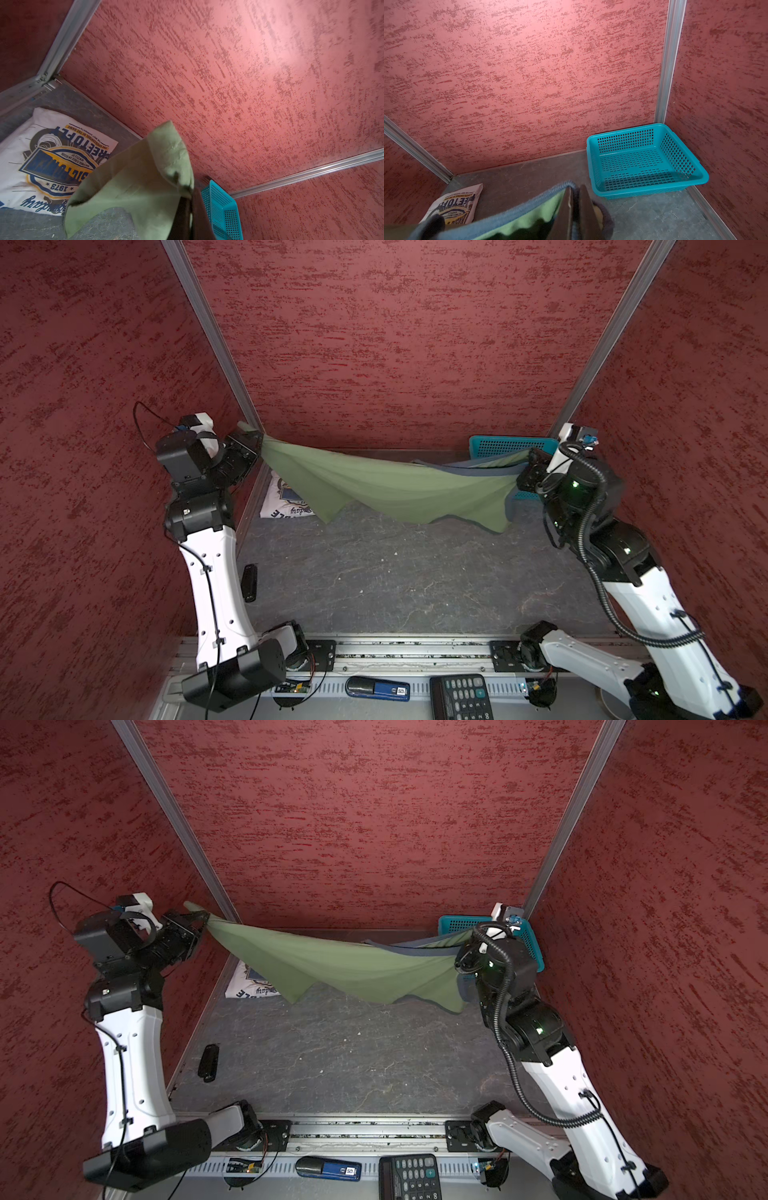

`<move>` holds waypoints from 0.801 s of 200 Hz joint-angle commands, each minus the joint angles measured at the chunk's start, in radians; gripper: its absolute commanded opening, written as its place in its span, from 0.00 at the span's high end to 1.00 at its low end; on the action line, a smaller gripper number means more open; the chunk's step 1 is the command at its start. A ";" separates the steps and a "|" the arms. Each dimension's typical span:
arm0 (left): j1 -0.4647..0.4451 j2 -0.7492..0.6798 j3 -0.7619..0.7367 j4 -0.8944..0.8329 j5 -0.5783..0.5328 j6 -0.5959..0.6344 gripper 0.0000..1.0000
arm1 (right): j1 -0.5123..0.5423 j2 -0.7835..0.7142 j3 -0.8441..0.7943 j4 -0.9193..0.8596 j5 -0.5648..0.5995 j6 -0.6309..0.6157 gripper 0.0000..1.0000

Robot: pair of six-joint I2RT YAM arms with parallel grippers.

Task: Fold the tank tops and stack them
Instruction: 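Raise the green tank top high with both grippers, stretching it wide, then swing the tank top down and lay it flat toward the robot with both grippers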

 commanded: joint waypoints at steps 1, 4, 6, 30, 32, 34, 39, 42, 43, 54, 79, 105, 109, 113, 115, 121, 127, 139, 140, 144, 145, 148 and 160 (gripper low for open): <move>0.013 -0.162 0.001 0.002 -0.042 0.016 1.00 | 0.003 -0.146 0.006 0.085 -0.003 -0.014 1.00; 0.014 -0.182 -0.003 0.000 -0.047 0.017 1.00 | 0.003 -0.160 0.006 0.089 -0.009 -0.014 1.00; 0.014 -0.193 -0.005 -0.001 -0.050 0.018 1.00 | 0.004 -0.167 0.006 0.092 -0.011 -0.015 1.00; 0.014 -0.322 -0.034 -0.007 -0.096 0.022 1.00 | 0.003 -0.238 0.006 0.117 -0.026 -0.017 1.00; 0.014 -0.329 -0.034 -0.007 -0.100 0.021 1.00 | 0.003 -0.241 0.007 0.117 -0.024 -0.017 1.00; 0.014 -0.335 -0.036 -0.009 -0.106 0.021 1.00 | 0.003 -0.241 0.008 0.117 -0.022 -0.017 1.00; 0.013 -0.352 -0.038 -0.014 -0.116 0.021 1.00 | 0.004 -0.243 0.009 0.117 -0.017 -0.018 1.00; 0.014 -0.358 -0.039 -0.016 -0.122 0.019 1.00 | 0.004 -0.242 0.011 0.117 -0.012 -0.020 1.00; 0.014 -0.361 -0.040 -0.016 -0.125 0.020 1.00 | 0.004 -0.242 0.012 0.117 -0.010 -0.020 1.00; 0.014 -0.367 -0.048 -0.016 -0.142 0.013 1.00 | 0.003 -0.229 0.015 0.111 0.014 -0.021 1.00; 0.011 -0.265 -0.052 -0.001 -0.079 -0.005 1.00 | 0.003 -0.137 0.037 0.076 0.119 -0.029 1.00; -0.063 -0.048 -0.038 0.002 -0.067 0.036 0.97 | 0.000 0.015 0.044 0.072 0.254 -0.071 1.00; -0.090 -0.012 -0.026 -0.006 -0.080 0.060 0.97 | -0.004 0.039 0.038 0.083 0.264 -0.079 1.00; -0.116 0.037 -0.013 -0.018 -0.093 0.085 0.96 | -0.011 0.064 0.032 0.091 0.269 -0.084 1.00; -0.130 0.059 -0.007 -0.024 -0.101 0.098 0.96 | -0.016 0.077 0.029 0.095 0.269 -0.084 1.00; -0.168 0.125 0.018 -0.043 -0.123 0.132 0.96 | -0.036 0.114 0.022 0.099 0.255 -0.078 1.00; -0.200 0.197 0.035 -0.059 -0.147 0.154 0.95 | -0.066 0.154 0.014 0.097 0.218 -0.060 1.00; -0.232 0.318 0.032 -0.053 -0.176 0.151 0.96 | -0.136 0.236 -0.014 0.099 0.096 -0.011 1.00; -0.234 0.329 0.030 -0.049 -0.177 0.149 0.96 | -0.142 0.243 -0.016 0.100 0.074 -0.006 1.00; -0.238 0.365 0.021 -0.035 -0.182 0.138 0.96 | -0.162 0.274 -0.027 0.103 0.027 0.008 1.00; -0.238 0.374 0.018 -0.031 -0.183 0.136 0.95 | -0.167 0.281 -0.030 0.103 0.017 0.012 1.00; -0.240 0.401 0.012 -0.025 -0.188 0.129 0.95 | -0.179 0.306 -0.035 0.104 -0.016 0.022 1.00; -0.252 0.514 0.007 0.001 -0.230 0.111 0.93 | -0.205 0.409 -0.062 0.130 -0.106 0.041 1.00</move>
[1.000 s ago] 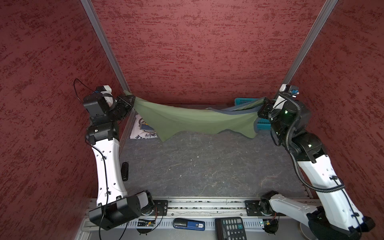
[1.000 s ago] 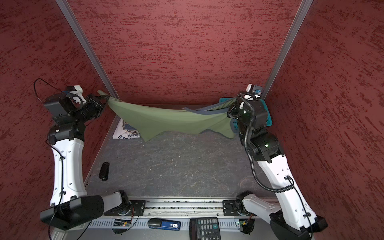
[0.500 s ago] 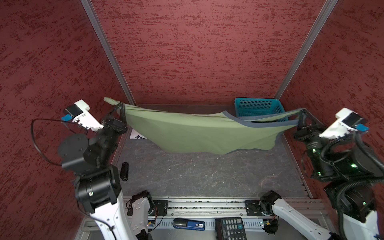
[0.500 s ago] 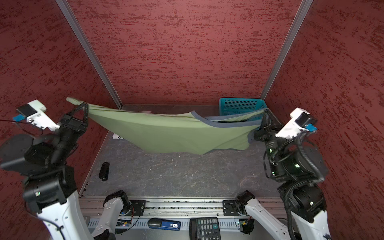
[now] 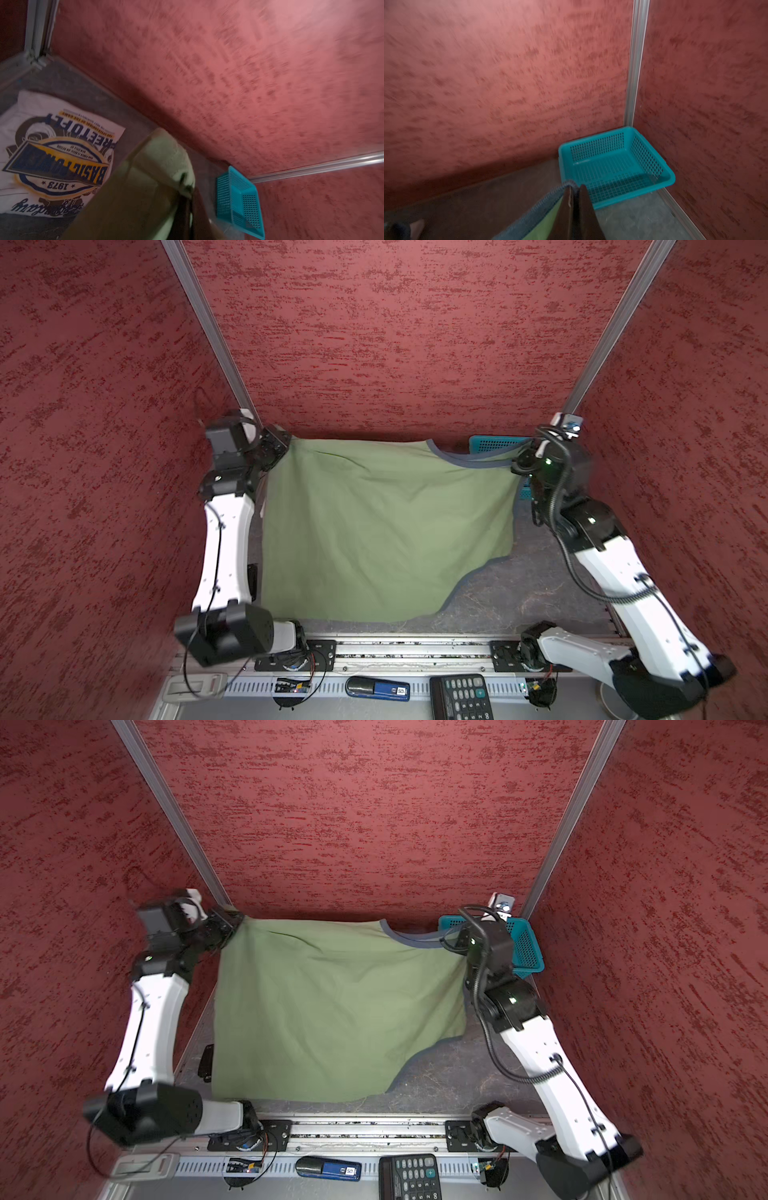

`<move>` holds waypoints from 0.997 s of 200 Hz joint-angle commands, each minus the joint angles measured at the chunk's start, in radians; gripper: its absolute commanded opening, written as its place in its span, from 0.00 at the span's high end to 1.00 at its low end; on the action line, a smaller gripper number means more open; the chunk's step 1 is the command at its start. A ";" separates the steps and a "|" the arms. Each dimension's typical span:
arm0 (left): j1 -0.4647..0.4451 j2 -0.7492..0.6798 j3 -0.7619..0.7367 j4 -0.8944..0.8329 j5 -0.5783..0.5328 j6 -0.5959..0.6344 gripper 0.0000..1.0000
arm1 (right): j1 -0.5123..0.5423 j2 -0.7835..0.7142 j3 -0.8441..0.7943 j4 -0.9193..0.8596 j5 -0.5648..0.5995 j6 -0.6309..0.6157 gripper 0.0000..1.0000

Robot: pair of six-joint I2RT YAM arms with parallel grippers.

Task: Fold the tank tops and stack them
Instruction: 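Swing the tank top down and lay it flat toward the robot with both grippers, then release the tank top and draw both grippers back toward the robot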

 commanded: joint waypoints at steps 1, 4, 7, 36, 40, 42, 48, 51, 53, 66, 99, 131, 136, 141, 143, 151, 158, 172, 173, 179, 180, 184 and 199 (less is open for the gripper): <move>-0.025 0.136 -0.013 -0.013 -0.089 0.018 0.93 | -0.067 0.141 -0.050 0.025 -0.188 0.060 1.00; -0.027 0.167 -0.006 -0.012 -0.097 0.015 0.92 | -0.071 0.170 -0.052 0.031 -0.206 0.063 1.00; -0.029 0.198 0.005 -0.016 -0.104 0.015 0.91 | -0.076 0.199 -0.050 0.036 -0.221 0.066 1.00; -0.061 0.498 0.254 -0.143 -0.180 0.042 0.60 | -0.128 0.504 0.083 0.010 -0.334 0.079 0.67; -0.066 0.532 0.299 -0.173 -0.197 0.049 0.55 | -0.135 0.539 0.112 -0.006 -0.331 0.079 0.58; -0.067 0.548 0.322 -0.185 -0.206 0.051 0.53 | -0.137 0.553 0.128 -0.015 -0.329 0.079 0.53; -0.073 0.586 0.383 -0.220 -0.225 0.066 0.47 | -0.143 0.597 0.170 -0.036 -0.317 0.078 0.44; -0.075 0.600 0.412 -0.241 -0.236 0.072 0.45 | -0.146 0.617 0.192 -0.047 -0.309 0.078 0.41; -0.078 0.609 0.429 -0.254 -0.242 0.076 0.44 | -0.148 0.628 0.204 -0.054 -0.304 0.078 0.38; -0.089 0.630 0.506 -0.322 -0.300 0.091 0.34 | -0.157 0.671 0.267 -0.097 -0.289 0.071 0.30; -0.090 0.466 0.396 -0.339 -0.401 0.095 0.25 | -0.156 0.573 0.192 -0.084 -0.344 0.061 0.25; -0.092 0.135 -0.037 -0.194 -0.356 0.037 0.22 | -0.158 0.359 -0.083 -0.028 -0.423 0.105 0.26; -0.092 0.078 -0.111 -0.173 -0.348 0.026 0.22 | -0.159 0.328 -0.127 -0.024 -0.430 0.112 0.26; -0.092 0.023 -0.183 -0.146 -0.340 0.018 0.22 | -0.160 0.296 -0.168 -0.021 -0.434 0.121 0.26; -0.094 0.002 -0.211 -0.134 -0.339 0.016 0.22 | -0.161 0.282 -0.188 -0.020 -0.437 0.125 0.26; -0.096 -0.079 -0.313 -0.108 -0.336 0.008 0.22 | -0.167 0.242 -0.255 -0.014 -0.452 0.138 0.27; -0.097 -0.145 -0.394 -0.091 -0.337 -0.001 0.22 | -0.178 0.184 -0.311 -0.008 -0.471 0.151 0.28; -0.090 -0.250 -0.532 -0.079 -0.316 -0.020 0.22 | -0.213 0.123 -0.415 -0.001 -0.518 0.187 0.31; -0.089 -0.255 -0.536 -0.080 -0.314 -0.021 0.22 | -0.214 0.120 -0.421 0.001 -0.522 0.190 0.31; -0.084 -0.289 -0.582 -0.088 -0.306 -0.022 0.22 | -0.233 0.101 -0.463 0.011 -0.547 0.205 0.33; -0.083 -0.294 -0.589 -0.089 -0.305 -0.023 0.22 | -0.234 0.099 -0.470 0.013 -0.551 0.207 0.33; -0.078 -0.312 -0.615 -0.099 -0.303 -0.025 0.22 | -0.247 0.087 -0.498 0.022 -0.567 0.216 0.34; -0.063 -0.377 -0.701 -0.129 -0.291 -0.038 0.23 | -0.281 0.073 -0.589 0.056 -0.617 0.251 0.37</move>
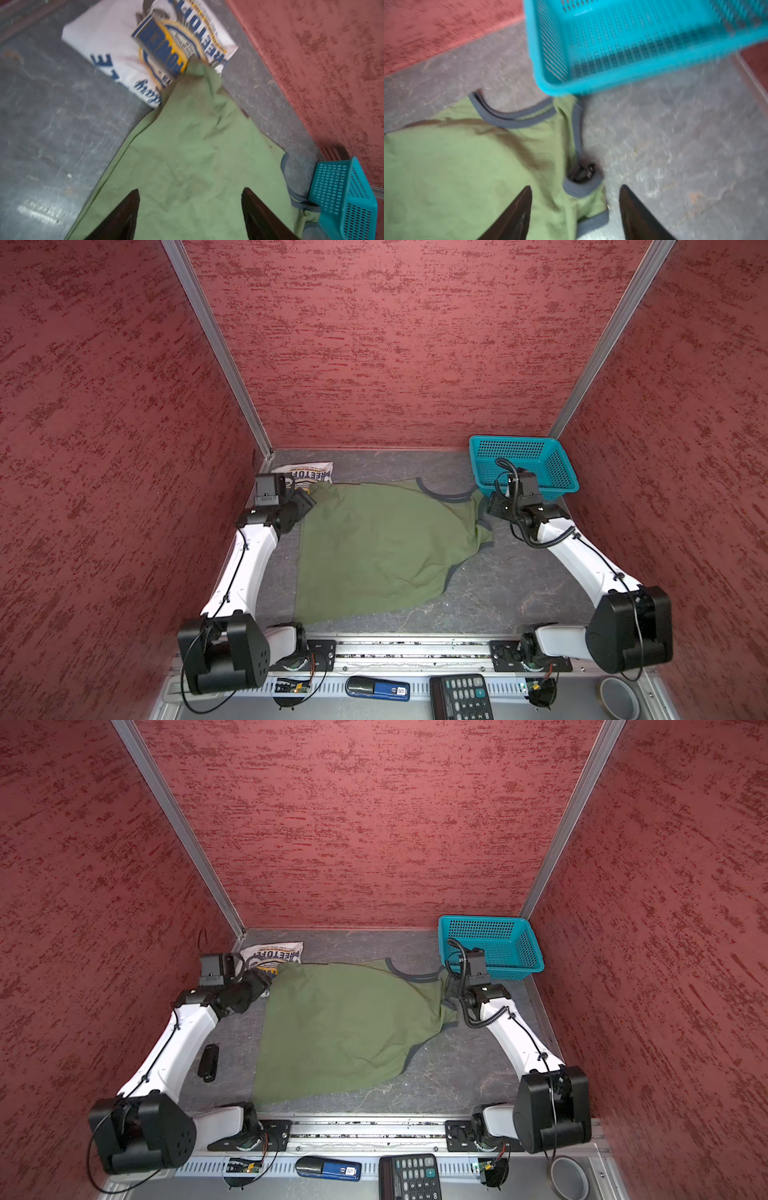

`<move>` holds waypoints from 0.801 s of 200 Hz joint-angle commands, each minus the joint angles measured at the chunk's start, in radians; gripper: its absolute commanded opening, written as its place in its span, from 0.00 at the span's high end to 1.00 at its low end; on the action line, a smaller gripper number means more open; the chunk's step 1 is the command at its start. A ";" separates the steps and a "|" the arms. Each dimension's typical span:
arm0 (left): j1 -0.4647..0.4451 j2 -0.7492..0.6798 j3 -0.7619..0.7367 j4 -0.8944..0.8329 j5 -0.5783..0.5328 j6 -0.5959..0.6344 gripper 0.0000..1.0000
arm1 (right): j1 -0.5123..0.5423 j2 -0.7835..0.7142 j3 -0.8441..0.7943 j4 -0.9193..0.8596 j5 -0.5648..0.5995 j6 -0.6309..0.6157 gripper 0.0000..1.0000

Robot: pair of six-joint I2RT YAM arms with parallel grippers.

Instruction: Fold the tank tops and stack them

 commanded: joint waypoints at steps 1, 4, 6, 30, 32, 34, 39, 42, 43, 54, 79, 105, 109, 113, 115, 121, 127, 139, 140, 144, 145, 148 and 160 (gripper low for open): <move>0.024 -0.066 -0.114 -0.002 0.029 -0.035 0.23 | -0.052 -0.023 -0.115 0.059 -0.116 0.084 0.37; 0.029 -0.078 -0.130 -0.007 0.033 -0.039 0.23 | -0.059 -0.020 -0.136 0.070 -0.127 0.092 0.38; 0.033 -0.084 -0.141 -0.010 0.036 -0.040 0.23 | -0.060 -0.019 -0.143 0.073 -0.129 0.093 0.38; 0.078 -0.158 -0.245 -0.040 0.042 -0.059 0.23 | -0.077 0.018 -0.222 0.133 -0.176 0.122 0.43; 0.084 -0.162 -0.252 -0.042 0.045 -0.060 0.23 | -0.077 0.021 -0.226 0.139 -0.179 0.124 0.44; 0.088 -0.166 -0.259 -0.042 0.049 -0.062 0.23 | -0.077 0.023 -0.230 0.146 -0.182 0.127 0.44; 0.101 -0.176 -0.277 -0.043 0.059 -0.065 0.23 | -0.078 0.029 -0.240 0.160 -0.189 0.129 0.44; 0.108 -0.182 -0.285 -0.042 0.067 -0.065 0.23 | -0.078 0.034 -0.243 0.169 -0.193 0.129 0.44; 0.110 -0.184 -0.287 -0.041 0.070 -0.066 0.23 | -0.077 0.036 -0.244 0.172 -0.195 0.130 0.45; 0.126 -0.195 -0.312 -0.039 0.081 -0.071 0.24 | -0.077 0.057 -0.249 0.197 -0.214 0.131 0.46; 0.150 -0.186 -0.339 -0.033 0.107 -0.075 0.23 | -0.075 0.097 -0.261 0.252 -0.276 0.136 0.46; 0.160 -0.159 -0.348 -0.023 0.122 -0.073 0.23 | -0.077 0.163 -0.239 0.251 -0.252 0.121 0.49; 0.160 -0.155 -0.350 -0.021 0.124 -0.072 0.23 | -0.077 0.172 -0.236 0.250 -0.246 0.121 0.50; 0.160 -0.151 -0.350 -0.020 0.123 -0.071 0.23 | -0.076 0.179 -0.233 0.251 -0.240 0.118 0.52; 0.161 -0.150 -0.349 -0.021 0.124 -0.071 0.23 | -0.076 0.181 -0.232 0.250 -0.239 0.118 0.53; 0.162 -0.146 -0.350 -0.020 0.123 -0.069 0.23 | -0.077 0.186 -0.229 0.248 -0.230 0.115 0.56; 0.164 -0.143 -0.351 -0.022 0.123 -0.068 0.23 | -0.077 0.188 -0.226 0.242 -0.220 0.113 0.61; 0.168 -0.141 -0.352 -0.026 0.123 -0.064 0.23 | -0.076 0.178 -0.223 0.226 -0.199 0.111 0.72; 0.168 -0.141 -0.352 -0.027 0.123 -0.063 0.23 | -0.076 0.175 -0.223 0.225 -0.197 0.111 0.73; 0.169 -0.143 -0.352 -0.029 0.121 -0.062 0.23 | -0.076 0.166 -0.223 0.218 -0.191 0.108 0.77; 0.170 -0.143 -0.353 -0.029 0.120 -0.061 0.23 | -0.077 0.163 -0.223 0.216 -0.189 0.107 0.78; 0.171 -0.144 -0.353 -0.030 0.118 -0.060 0.23 | -0.076 0.152 -0.224 0.209 -0.185 0.105 0.81; 0.175 -0.150 -0.356 -0.031 0.117 -0.059 0.23 | -0.076 0.090 -0.222 0.174 -0.165 0.101 0.92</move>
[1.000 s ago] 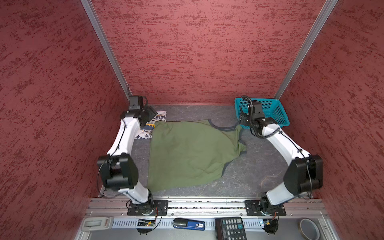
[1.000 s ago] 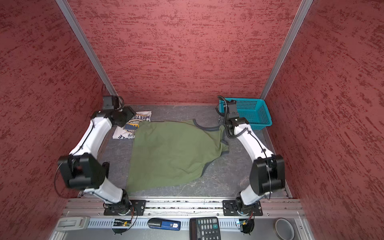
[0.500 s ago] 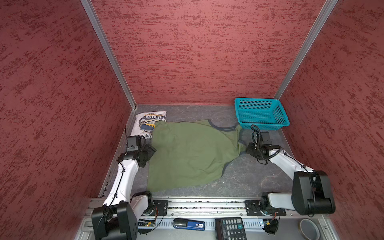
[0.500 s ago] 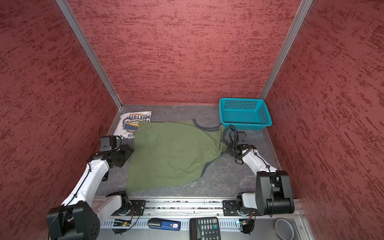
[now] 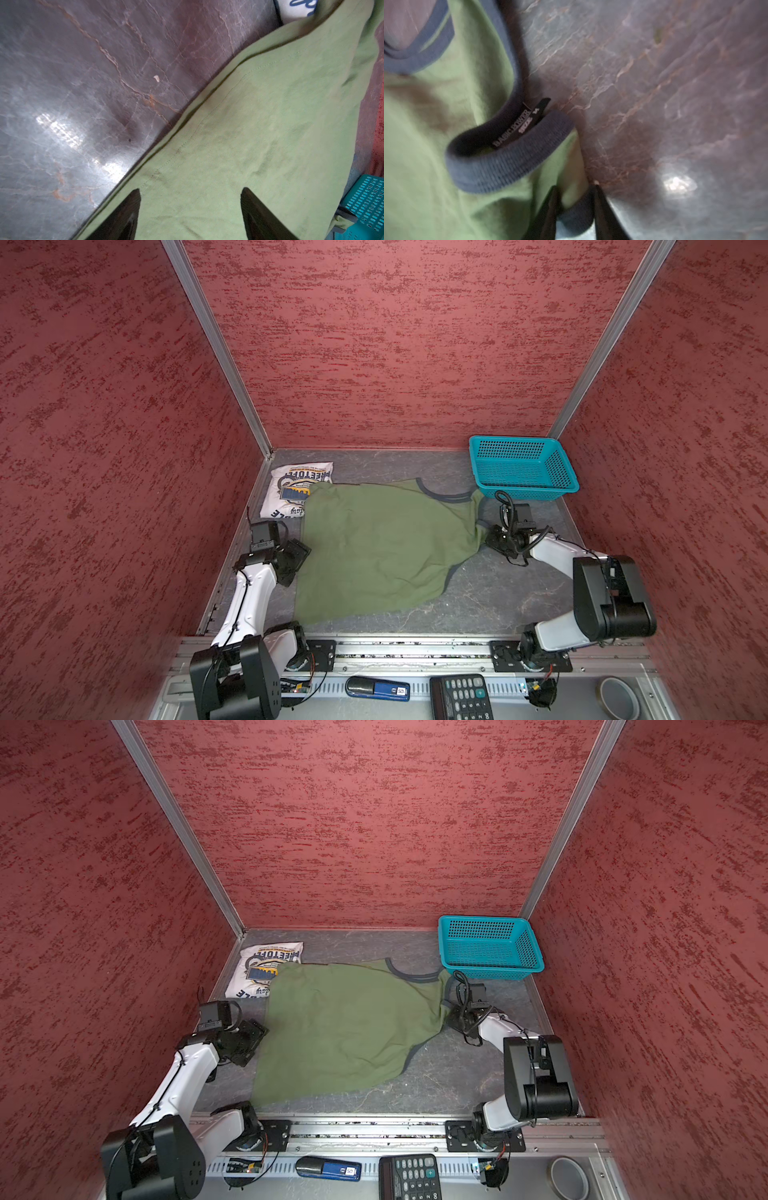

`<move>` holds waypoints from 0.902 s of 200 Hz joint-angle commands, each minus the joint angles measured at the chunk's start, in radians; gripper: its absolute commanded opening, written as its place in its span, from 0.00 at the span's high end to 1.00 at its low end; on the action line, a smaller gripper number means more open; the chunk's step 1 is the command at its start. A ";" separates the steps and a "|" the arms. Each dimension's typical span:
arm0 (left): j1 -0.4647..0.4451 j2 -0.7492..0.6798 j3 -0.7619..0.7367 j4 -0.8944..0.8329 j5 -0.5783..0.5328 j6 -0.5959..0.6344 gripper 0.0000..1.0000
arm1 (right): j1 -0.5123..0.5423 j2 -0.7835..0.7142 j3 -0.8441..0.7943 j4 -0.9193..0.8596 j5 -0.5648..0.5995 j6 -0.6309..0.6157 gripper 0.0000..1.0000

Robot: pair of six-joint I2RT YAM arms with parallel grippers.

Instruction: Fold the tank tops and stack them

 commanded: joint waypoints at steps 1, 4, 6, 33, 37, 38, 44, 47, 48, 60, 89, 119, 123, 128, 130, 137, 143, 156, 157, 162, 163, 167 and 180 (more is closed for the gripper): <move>0.015 -0.004 -0.007 0.010 0.007 0.008 0.23 | -0.001 -0.093 0.026 -0.048 0.058 -0.006 0.92; 0.016 -0.006 -0.010 0.009 0.006 0.008 0.23 | -0.001 -0.109 0.027 -0.059 0.064 -0.007 0.94; 0.016 -0.007 -0.010 0.009 0.005 0.008 0.23 | -0.002 -0.120 0.028 -0.067 0.068 -0.008 0.95; 0.018 -0.010 -0.006 0.010 0.002 0.012 0.23 | 0.003 -0.282 0.050 -0.200 0.115 -0.018 1.00; 0.018 -0.010 -0.006 0.008 -0.001 0.012 0.23 | 0.005 -0.300 0.057 -0.221 0.123 -0.018 1.00; 0.018 -0.010 -0.006 0.007 -0.002 0.013 0.24 | 0.004 -0.305 0.059 -0.227 0.124 -0.018 1.00; 0.018 -0.008 -0.002 0.008 -0.004 0.014 0.24 | 0.011 -0.338 0.069 -0.256 0.132 -0.019 1.00; 0.017 -0.008 -0.002 0.007 -0.005 0.014 0.24 | 0.016 -0.353 0.076 -0.271 0.133 -0.018 1.00; 0.018 -0.008 -0.001 0.007 -0.005 0.014 0.24 | 0.017 -0.357 0.079 -0.275 0.134 -0.018 1.00; 0.017 -0.006 0.003 0.002 -0.010 0.018 0.24 | 0.044 -0.399 0.116 -0.337 0.145 -0.013 1.00; 0.016 -0.008 0.022 -0.015 -0.019 0.033 0.23 | 0.176 -0.414 0.267 -0.461 0.207 0.013 1.00; 0.010 -0.006 0.038 -0.034 -0.015 0.046 0.24 | 0.276 -0.338 0.367 -0.476 0.260 0.042 1.00; 0.009 -0.006 0.040 -0.038 -0.014 0.046 0.24 | 0.287 -0.328 0.375 -0.474 0.269 0.044 1.00; 0.008 -0.008 0.042 -0.042 -0.014 0.050 0.23 | 0.300 -0.315 0.386 -0.474 0.286 0.047 1.00; 0.007 -0.008 0.042 -0.043 -0.013 0.050 0.23 | 0.305 -0.311 0.390 -0.474 0.293 0.048 1.00; 0.006 -0.010 0.042 -0.047 -0.012 0.055 0.23 | 0.315 -0.298 0.403 -0.477 0.308 0.051 1.00; 0.005 -0.012 0.042 -0.051 -0.012 0.056 0.23 | 0.322 -0.287 0.414 -0.480 0.318 0.054 1.00; -0.001 -0.013 0.042 -0.054 -0.010 0.059 0.23 | 0.327 -0.286 0.421 -0.475 0.329 0.058 1.00; -0.001 -0.013 0.042 -0.055 -0.010 0.058 0.23 | 0.327 -0.287 0.421 -0.474 0.330 0.059 1.00; -0.006 -0.012 0.042 -0.056 -0.011 0.059 0.23 | 0.330 -0.293 0.421 -0.471 0.336 0.060 1.00; -0.006 -0.011 0.042 -0.056 -0.011 0.059 0.23 | 0.329 -0.294 0.421 -0.471 0.337 0.060 1.00; -0.009 -0.011 0.042 -0.056 -0.013 0.059 0.23 | 0.329 -0.298 0.420 -0.469 0.342 0.061 1.00; -0.016 -0.008 0.043 -0.057 -0.020 0.055 0.23 | 0.329 -0.305 0.420 -0.475 0.354 0.061 1.00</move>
